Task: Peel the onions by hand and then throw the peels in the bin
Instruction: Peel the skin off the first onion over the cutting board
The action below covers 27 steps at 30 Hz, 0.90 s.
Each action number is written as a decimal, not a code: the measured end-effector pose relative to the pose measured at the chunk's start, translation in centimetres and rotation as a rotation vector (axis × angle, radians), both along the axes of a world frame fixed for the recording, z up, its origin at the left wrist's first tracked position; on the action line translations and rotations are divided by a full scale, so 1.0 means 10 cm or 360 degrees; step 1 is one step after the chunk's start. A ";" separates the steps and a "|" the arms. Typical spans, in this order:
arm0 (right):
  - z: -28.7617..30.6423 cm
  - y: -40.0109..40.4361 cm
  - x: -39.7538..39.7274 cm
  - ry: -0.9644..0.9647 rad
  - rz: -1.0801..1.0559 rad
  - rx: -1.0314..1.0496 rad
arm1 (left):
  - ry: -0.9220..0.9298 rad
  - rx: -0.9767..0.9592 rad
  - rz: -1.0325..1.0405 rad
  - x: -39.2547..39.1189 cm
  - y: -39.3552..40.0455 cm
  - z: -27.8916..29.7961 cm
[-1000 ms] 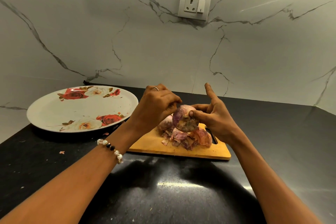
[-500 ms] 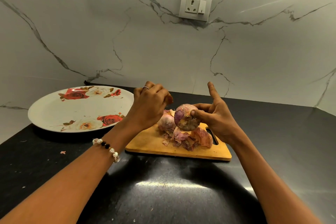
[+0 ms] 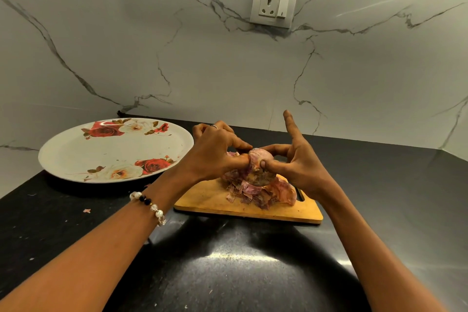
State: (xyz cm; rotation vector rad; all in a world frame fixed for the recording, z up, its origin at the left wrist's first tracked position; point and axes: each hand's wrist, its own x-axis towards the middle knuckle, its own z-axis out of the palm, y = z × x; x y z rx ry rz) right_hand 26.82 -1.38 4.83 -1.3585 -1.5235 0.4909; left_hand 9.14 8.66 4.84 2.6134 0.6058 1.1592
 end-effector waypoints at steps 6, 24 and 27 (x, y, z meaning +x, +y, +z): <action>0.01 -0.01 -0.01 -0.0060 0.0016 -0.0007 | -0.0001 0.0117 0.0041 0.00 0.02 -0.01; 0.02 -0.01 0.02 0.0111 -0.0043 0.0098 | -0.0200 -0.0033 -0.0023 0.02 0.03 0.01; 0.00 0.00 0.04 0.0117 -0.0019 0.0103 | -0.0230 -0.0060 0.0043 0.04 0.03 0.00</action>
